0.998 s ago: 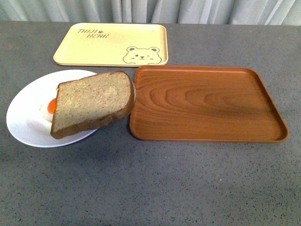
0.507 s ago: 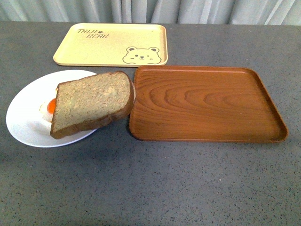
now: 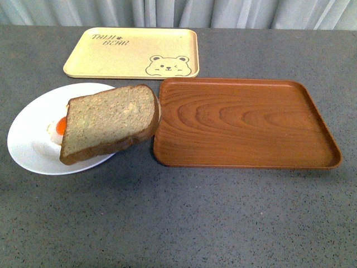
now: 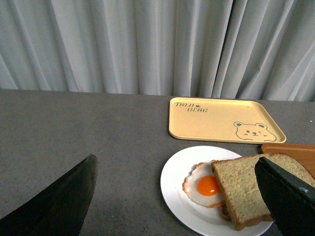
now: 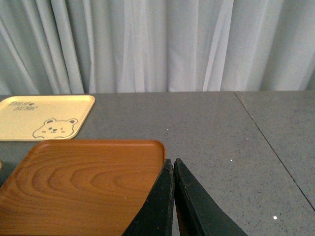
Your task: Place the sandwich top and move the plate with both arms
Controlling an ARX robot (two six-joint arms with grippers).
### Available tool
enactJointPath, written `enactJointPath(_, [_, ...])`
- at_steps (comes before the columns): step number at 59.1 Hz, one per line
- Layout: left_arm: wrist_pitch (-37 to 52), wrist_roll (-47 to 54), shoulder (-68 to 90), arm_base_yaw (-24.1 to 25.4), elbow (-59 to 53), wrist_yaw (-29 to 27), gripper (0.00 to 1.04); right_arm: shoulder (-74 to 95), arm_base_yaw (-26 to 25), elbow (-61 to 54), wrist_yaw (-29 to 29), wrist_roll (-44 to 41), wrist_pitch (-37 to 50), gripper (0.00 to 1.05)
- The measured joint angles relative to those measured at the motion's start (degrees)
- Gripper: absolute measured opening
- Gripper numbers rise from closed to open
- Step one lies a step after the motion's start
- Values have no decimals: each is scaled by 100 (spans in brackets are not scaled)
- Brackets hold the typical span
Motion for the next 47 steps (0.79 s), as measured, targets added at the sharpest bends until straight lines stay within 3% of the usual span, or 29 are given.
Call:
enactJointPath(45, [0, 0, 0, 0, 0, 0, 96, -1679, -2, 0, 0, 0, -1646, 2])
enactJointPath(47, [0, 0, 0, 0, 0, 0, 96, -1963, -2, 2, -2, 0, -2048, 2])
